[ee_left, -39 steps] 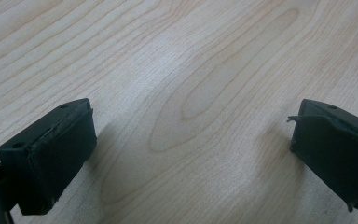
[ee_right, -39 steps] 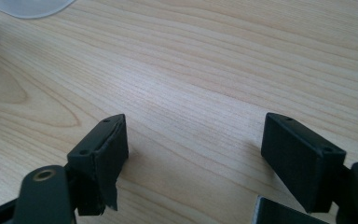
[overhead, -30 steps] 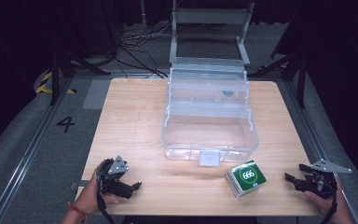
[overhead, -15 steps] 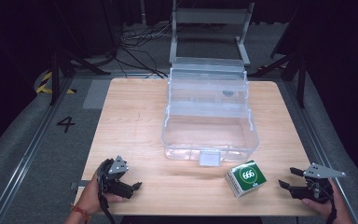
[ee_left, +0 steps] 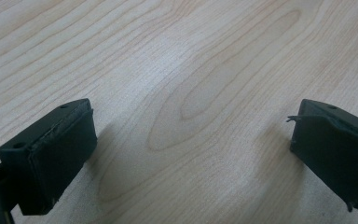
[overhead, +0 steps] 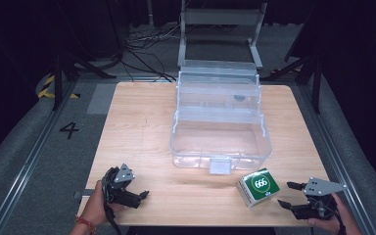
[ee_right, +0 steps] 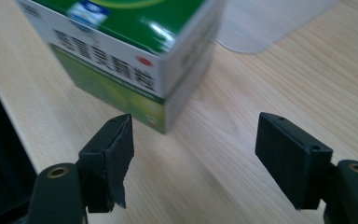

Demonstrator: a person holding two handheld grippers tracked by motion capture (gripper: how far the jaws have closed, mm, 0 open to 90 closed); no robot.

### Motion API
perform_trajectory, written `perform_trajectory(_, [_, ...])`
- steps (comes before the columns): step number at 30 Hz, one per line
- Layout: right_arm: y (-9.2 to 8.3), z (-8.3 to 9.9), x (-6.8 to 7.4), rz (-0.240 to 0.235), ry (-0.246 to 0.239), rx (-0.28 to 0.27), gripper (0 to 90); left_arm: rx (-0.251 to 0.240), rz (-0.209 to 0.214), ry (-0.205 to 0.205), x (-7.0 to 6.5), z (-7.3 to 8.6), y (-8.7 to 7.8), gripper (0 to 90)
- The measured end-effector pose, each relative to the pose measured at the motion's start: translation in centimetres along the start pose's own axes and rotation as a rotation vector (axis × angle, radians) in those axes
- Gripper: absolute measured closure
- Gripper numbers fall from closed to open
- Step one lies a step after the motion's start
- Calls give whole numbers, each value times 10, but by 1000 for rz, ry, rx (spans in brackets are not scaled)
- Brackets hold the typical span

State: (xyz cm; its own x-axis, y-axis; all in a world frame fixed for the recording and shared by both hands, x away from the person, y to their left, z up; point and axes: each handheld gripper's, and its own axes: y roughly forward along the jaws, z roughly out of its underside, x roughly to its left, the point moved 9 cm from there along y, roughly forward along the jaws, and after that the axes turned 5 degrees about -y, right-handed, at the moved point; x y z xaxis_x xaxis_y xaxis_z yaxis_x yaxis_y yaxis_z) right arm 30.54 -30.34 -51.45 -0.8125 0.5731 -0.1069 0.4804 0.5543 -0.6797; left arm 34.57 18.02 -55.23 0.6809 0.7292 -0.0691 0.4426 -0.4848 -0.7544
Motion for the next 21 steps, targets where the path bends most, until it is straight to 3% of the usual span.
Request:
perform_trajectory(5, [8,-15,14,-34,-38,-8,291,1,-2,5,0,0,0,5])
perform_trajectory(12, [21,-28,24,-35,-61,17,287,5,-6,10,1,0,-1,5])
perform_trajectory(17, [30,-33,33,-36,-67,37,304,15,-6,-8,2,1,-1,2])
perform_trajectory(21, [36,-43,40,-28,-82,27,365,22,0,-5,-1,1,-2,11])
